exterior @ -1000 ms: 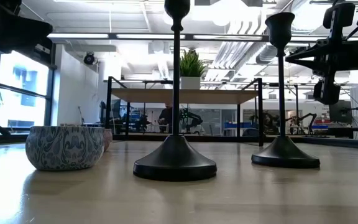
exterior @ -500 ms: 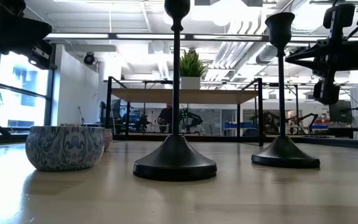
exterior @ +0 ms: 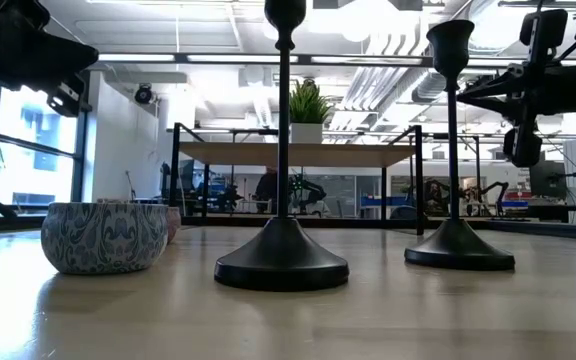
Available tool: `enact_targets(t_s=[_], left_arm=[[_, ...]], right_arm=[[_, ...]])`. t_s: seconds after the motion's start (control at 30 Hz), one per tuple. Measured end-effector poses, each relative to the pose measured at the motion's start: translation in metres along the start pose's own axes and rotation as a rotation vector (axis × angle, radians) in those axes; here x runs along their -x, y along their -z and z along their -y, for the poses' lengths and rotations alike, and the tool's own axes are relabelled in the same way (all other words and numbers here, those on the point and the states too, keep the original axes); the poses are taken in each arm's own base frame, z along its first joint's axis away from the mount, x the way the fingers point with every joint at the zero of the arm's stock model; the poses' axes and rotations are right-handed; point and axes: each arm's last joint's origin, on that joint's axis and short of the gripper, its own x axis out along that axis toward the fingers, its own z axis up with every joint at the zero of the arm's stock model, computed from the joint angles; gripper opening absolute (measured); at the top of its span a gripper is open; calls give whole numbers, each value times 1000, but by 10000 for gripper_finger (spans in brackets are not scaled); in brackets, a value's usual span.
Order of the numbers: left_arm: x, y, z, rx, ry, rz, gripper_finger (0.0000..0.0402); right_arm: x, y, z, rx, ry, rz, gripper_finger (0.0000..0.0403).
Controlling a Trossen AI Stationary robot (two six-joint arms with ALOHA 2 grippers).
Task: Pick & Place candle stick holders
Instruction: Put the right black candle holder on the shelf
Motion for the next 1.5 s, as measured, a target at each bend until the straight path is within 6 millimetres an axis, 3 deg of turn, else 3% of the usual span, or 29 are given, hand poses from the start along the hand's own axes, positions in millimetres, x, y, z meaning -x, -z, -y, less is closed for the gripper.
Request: enact_targets(t_s=[0.13, 0.27, 0.57, 0.77, 0.93, 1.13, 1.37, 1.5], left_arm=[[0, -2, 0, 84, -16, 22, 0], [3, -20, 2, 129, -18, 70, 0], [21, -119, 15, -30, -8, 305, 0], [25, -178, 24, -77, -81, 269, 2], [16, -209, 34, -77, -112, 154, 21], [-2, -224, 46, -129, -143, 31, 74], [-18, -225, 54, -155, -153, -12, 142], [-18, -225, 54, -155, -177, -10, 169]], right_arm=[[2, -8, -16, 142, -165, 56, 5], [8, -22, -41, 283, -255, 101, 5], [29, -67, -113, 576, -138, 55, 5], [29, -97, -161, 706, -7, -62, 8], [11, -112, -188, 726, 66, -156, 41], [-25, -118, -201, 748, 125, -247, 127], [-65, -112, -197, 778, 164, -376, 231], [-79, -104, -193, 753, 120, -471, 262]])
